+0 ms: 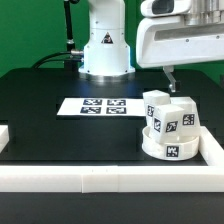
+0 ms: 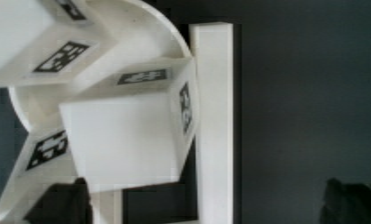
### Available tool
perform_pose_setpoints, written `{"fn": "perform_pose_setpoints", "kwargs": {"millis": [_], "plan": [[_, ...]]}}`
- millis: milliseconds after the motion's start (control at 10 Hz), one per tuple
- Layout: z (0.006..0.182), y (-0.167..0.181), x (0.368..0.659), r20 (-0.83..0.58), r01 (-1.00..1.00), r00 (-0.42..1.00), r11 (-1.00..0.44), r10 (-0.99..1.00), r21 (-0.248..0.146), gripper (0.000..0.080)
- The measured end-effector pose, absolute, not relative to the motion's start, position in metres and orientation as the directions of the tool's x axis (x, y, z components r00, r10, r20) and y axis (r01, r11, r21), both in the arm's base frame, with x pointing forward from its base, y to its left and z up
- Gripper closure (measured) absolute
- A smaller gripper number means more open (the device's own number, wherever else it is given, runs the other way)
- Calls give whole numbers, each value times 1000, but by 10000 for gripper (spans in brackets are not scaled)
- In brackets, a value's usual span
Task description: Assemble stool
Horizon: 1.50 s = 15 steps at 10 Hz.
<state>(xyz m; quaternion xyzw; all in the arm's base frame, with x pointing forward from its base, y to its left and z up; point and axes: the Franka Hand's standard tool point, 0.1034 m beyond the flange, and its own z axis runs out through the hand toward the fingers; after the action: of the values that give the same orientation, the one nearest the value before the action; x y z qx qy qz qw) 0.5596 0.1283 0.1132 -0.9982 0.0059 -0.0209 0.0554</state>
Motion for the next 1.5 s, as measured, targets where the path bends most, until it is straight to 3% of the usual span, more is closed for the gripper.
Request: {"fn": "perform_pose_setpoints", "kwargs": {"millis": [200, 500, 700, 1200, 1400, 1500], "plan": [[112, 125, 560, 69, 337, 941, -939, 332, -73, 151], [109, 133, 557, 45, 674, 739, -738, 673, -24, 151], [108, 127, 558, 42, 763, 646, -646, 762, -12, 151], [103, 123, 555, -15, 989, 145, -144, 989, 46, 151], [95, 122, 549, -54, 999, -20, 22, 998, 37, 151], [90, 124, 547, -51, 999, -24, 26, 998, 44, 151]]}}
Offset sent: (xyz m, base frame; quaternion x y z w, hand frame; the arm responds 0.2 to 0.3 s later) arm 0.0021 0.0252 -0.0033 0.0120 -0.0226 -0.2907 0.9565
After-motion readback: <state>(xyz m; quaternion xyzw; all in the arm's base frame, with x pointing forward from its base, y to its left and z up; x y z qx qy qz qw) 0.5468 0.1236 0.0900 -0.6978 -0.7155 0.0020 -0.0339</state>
